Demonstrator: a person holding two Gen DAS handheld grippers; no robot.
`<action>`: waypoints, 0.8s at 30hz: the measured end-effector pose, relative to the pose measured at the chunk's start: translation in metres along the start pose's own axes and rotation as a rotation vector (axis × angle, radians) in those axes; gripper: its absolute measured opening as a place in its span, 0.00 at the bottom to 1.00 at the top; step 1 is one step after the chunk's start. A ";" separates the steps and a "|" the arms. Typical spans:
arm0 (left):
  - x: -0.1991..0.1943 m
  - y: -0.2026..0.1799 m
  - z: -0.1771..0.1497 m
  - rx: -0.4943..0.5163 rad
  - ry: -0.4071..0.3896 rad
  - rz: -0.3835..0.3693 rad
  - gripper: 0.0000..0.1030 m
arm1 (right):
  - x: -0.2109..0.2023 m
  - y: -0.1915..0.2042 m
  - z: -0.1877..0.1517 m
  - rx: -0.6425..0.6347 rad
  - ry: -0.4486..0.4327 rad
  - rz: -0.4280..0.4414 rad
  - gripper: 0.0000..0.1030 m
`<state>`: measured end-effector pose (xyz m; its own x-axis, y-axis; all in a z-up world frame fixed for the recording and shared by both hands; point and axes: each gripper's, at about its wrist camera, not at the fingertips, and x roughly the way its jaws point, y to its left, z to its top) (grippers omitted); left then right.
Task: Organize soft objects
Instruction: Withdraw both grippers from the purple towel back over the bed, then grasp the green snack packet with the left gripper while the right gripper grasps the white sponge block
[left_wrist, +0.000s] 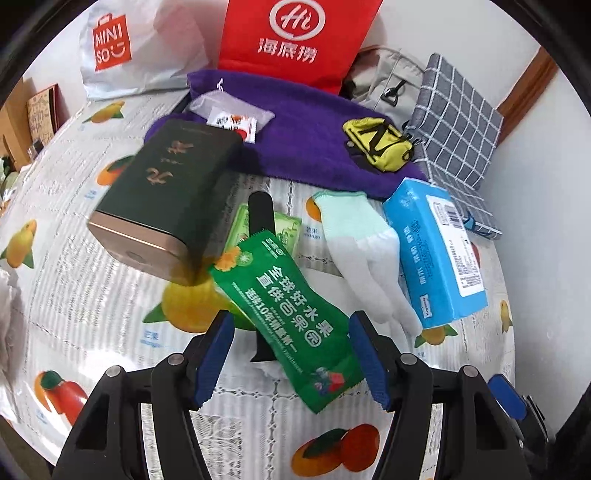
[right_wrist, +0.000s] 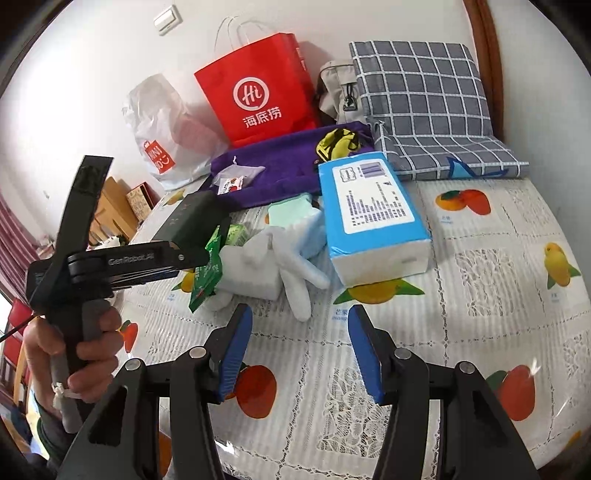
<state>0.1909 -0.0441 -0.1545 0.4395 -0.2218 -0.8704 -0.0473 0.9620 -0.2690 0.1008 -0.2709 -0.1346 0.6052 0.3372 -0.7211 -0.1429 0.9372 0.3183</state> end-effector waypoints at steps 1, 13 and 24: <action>0.002 -0.001 0.000 0.000 0.002 0.002 0.61 | 0.000 -0.002 -0.001 0.004 -0.001 0.001 0.52; 0.026 0.000 0.000 -0.005 0.016 -0.001 0.51 | 0.019 -0.012 -0.007 0.007 0.033 0.000 0.52; 0.003 0.012 -0.007 0.079 0.003 -0.028 0.11 | 0.032 -0.008 -0.006 -0.011 0.045 0.002 0.52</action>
<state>0.1855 -0.0347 -0.1627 0.4368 -0.2489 -0.8644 0.0359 0.9650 -0.2597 0.1167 -0.2668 -0.1640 0.5691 0.3423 -0.7476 -0.1528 0.9374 0.3128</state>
